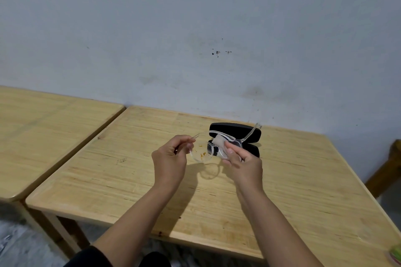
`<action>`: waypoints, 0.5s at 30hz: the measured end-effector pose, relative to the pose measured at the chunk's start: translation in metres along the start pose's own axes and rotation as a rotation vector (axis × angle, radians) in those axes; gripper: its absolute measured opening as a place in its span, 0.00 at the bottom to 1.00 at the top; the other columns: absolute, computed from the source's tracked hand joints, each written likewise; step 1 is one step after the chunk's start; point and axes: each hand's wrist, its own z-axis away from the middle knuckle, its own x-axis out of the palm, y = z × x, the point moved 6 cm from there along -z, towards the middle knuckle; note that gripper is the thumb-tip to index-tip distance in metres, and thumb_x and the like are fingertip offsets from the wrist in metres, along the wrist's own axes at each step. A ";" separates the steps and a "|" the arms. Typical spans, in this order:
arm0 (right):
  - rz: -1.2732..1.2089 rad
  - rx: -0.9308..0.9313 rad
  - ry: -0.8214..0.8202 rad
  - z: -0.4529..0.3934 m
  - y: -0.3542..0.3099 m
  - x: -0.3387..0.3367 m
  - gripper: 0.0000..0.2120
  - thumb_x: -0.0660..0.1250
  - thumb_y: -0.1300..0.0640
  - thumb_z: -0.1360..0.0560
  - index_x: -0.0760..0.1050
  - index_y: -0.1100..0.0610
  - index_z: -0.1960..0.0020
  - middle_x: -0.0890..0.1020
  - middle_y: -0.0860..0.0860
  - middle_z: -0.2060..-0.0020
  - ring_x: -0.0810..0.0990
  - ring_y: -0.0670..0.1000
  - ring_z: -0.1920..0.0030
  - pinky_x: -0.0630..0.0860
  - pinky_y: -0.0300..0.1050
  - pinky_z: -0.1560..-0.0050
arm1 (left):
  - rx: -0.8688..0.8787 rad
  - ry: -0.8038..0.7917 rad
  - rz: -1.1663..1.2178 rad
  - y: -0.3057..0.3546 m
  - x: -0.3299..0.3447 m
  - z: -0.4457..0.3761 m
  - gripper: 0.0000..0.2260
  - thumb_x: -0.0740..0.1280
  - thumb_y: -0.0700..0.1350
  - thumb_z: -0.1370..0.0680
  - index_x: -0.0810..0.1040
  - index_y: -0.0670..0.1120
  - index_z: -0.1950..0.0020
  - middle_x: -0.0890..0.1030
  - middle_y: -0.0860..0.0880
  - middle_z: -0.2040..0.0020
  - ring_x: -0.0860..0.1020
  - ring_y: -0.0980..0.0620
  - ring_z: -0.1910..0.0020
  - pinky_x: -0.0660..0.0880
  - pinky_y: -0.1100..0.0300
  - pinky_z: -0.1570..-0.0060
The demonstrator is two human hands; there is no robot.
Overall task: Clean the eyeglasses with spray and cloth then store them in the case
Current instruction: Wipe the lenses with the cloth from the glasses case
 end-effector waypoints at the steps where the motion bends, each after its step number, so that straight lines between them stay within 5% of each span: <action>1: 0.029 0.004 -0.056 -0.001 -0.001 0.001 0.12 0.65 0.59 0.24 0.81 0.42 0.57 0.85 0.45 0.57 0.85 0.47 0.59 0.79 0.45 0.54 | -0.003 0.000 -0.006 -0.001 -0.001 -0.001 0.12 0.68 0.35 0.27 0.81 0.54 0.60 0.83 0.57 0.66 0.81 0.58 0.64 0.75 0.71 0.60; 6: 0.149 0.032 -0.250 -0.006 -0.013 0.000 0.10 0.64 0.63 0.25 0.83 0.53 0.54 0.85 0.53 0.57 0.84 0.45 0.61 0.76 0.33 0.63 | -0.061 -0.012 -0.010 -0.005 -0.002 -0.009 0.09 0.68 0.35 0.27 0.82 0.48 0.59 0.83 0.55 0.62 0.80 0.59 0.63 0.73 0.75 0.61; 10: 0.294 -0.004 -0.464 -0.005 -0.016 0.000 0.11 0.64 0.66 0.25 0.82 0.53 0.58 0.84 0.51 0.58 0.84 0.42 0.61 0.79 0.34 0.59 | -0.088 -0.010 -0.024 -0.010 -0.005 -0.015 0.10 0.67 0.34 0.27 0.81 0.49 0.60 0.83 0.55 0.64 0.82 0.56 0.61 0.75 0.71 0.58; 15: 0.292 -0.005 -0.445 -0.007 -0.022 -0.007 0.13 0.63 0.67 0.25 0.81 0.54 0.60 0.83 0.53 0.60 0.83 0.41 0.64 0.78 0.31 0.61 | -0.099 -0.009 -0.027 -0.008 -0.004 -0.016 0.10 0.66 0.34 0.26 0.81 0.48 0.60 0.83 0.55 0.64 0.81 0.56 0.63 0.75 0.73 0.60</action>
